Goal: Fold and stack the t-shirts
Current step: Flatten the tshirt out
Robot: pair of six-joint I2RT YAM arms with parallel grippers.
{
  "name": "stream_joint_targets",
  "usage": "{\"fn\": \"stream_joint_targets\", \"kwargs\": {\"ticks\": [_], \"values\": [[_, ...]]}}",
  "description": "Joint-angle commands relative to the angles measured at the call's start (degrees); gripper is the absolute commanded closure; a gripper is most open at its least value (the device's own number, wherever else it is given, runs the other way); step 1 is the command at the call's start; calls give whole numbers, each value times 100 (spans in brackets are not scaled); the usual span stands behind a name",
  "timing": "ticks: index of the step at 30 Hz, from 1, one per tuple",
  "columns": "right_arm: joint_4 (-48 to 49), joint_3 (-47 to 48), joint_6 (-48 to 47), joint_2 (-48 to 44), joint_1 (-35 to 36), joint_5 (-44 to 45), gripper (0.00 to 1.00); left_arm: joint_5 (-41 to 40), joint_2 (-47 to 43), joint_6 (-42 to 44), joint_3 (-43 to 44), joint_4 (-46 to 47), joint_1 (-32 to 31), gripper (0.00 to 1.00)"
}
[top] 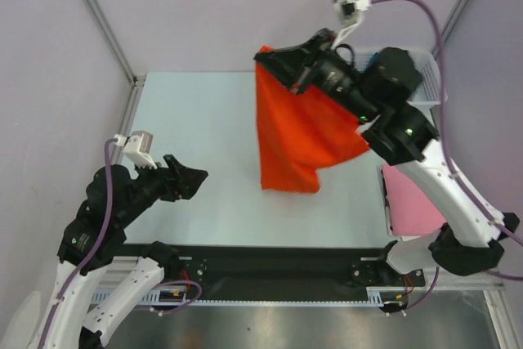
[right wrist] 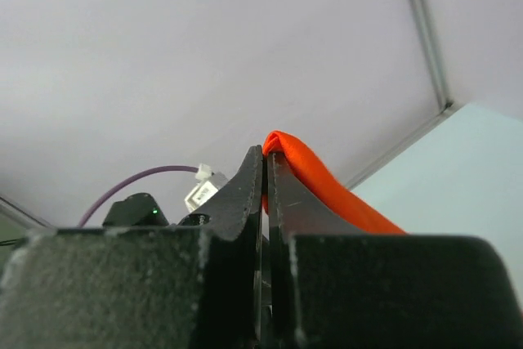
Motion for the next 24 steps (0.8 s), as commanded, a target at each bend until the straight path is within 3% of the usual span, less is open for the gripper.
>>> {"fn": "stream_joint_targets", "kwargs": {"ticks": [1,4,8,14,17,18,20,24], "values": [[433,263,445,424,127,-235,100,-371,-187,-74,339,-423,32,19],[1435,341,1272,730,197,-595,100,-617,-389,-65,497,-599,32,19],[903,1492,1159,1250,567,-543,100,-1117,-582,-65,638,-766,32,18],[516,643,1256,496,102,-183,100,-1487,-680,-30,761,-863,32,17],[304,-744,1771,-310,-644,-217,100,-1531,-592,5,726,-793,32,17],[198,-1105,1974,-514,-1220,-314,100,-1505,-565,14,683,-767,32,17],[-422,-2052,2187,-1084,-1812,-744,100,-1470,-443,49,639,-627,32,17],[-1743,-3215,1523,-1640,-3403,-2094,97,-1321,-188,75,464,-345,32,17]]}}
